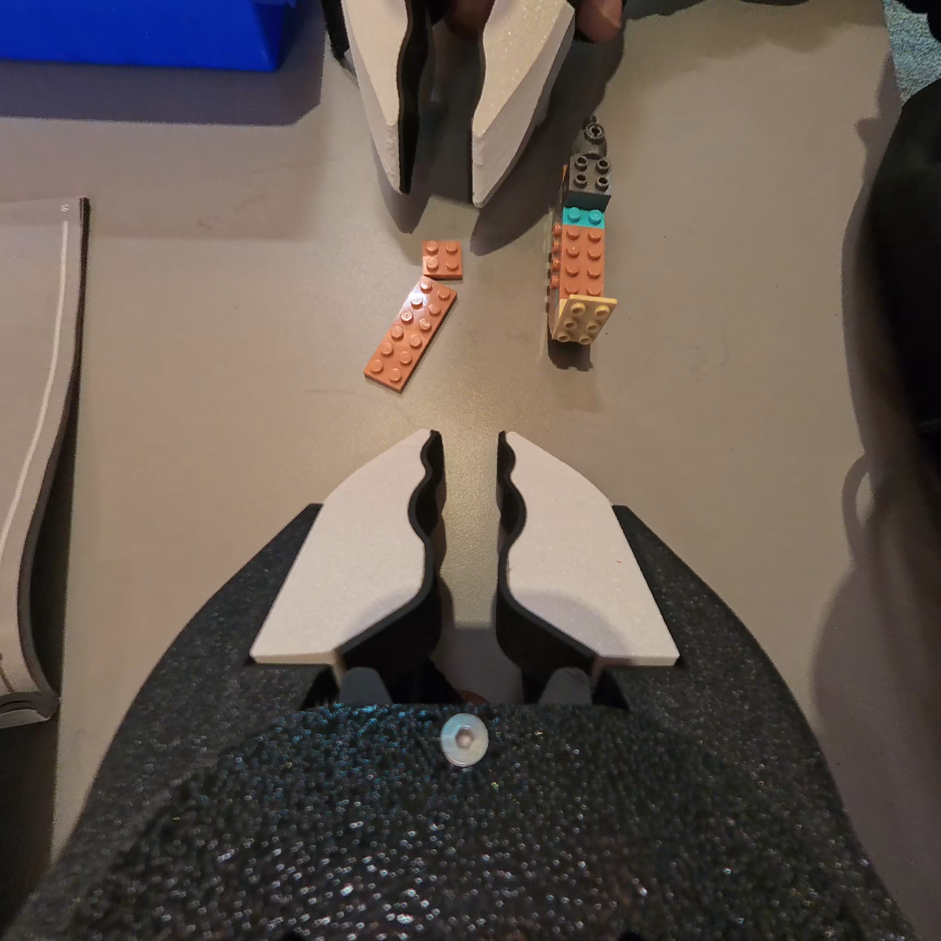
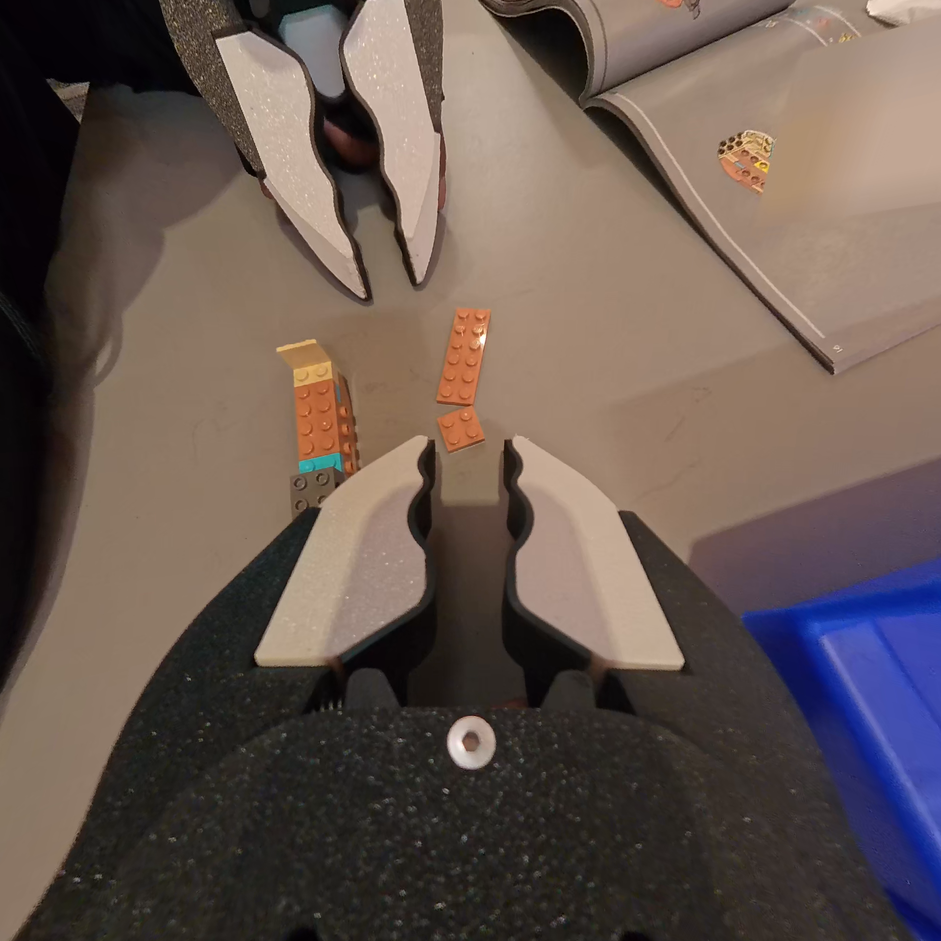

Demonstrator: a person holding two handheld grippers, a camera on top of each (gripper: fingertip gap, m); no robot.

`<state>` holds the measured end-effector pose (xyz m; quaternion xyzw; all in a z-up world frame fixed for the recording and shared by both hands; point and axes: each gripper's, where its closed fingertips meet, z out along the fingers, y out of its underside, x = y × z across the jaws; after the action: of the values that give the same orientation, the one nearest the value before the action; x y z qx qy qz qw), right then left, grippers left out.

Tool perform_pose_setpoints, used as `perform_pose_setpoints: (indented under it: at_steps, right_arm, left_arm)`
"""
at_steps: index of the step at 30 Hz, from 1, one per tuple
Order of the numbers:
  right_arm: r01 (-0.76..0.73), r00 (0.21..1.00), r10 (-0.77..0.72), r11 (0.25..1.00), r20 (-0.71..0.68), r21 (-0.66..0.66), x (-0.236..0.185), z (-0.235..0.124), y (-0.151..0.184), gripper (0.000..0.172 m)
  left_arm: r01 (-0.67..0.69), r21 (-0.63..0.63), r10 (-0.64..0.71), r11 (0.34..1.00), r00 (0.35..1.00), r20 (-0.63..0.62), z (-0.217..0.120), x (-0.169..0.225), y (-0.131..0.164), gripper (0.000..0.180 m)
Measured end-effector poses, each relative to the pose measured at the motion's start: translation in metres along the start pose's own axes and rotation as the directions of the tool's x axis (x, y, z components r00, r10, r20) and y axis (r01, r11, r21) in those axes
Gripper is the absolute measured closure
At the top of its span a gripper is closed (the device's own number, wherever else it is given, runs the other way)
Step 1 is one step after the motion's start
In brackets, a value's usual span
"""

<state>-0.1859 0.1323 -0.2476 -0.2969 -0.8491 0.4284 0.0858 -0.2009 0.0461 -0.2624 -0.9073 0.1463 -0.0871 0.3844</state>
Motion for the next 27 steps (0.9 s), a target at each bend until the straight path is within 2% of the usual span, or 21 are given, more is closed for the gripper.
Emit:
perform_pose_setpoints:
  at_steps: [14,27]
  right_arm:
    - [0.004,1.000,-0.004,1.000,-0.001,-0.002,0.000,0.001,0.000,0.146]
    - [0.037,0.999,-0.037,0.999,-0.004,-0.012,-0.002,0.002,0.000,0.145]
  left_arm:
    - [0.010,0.003,-0.010,1.000,1.000,-0.006,-0.001,0.000,0.000,0.161]
    - [0.118,0.110,-0.115,0.987,0.993,-0.031,-0.009,-0.013,-0.014,0.164]
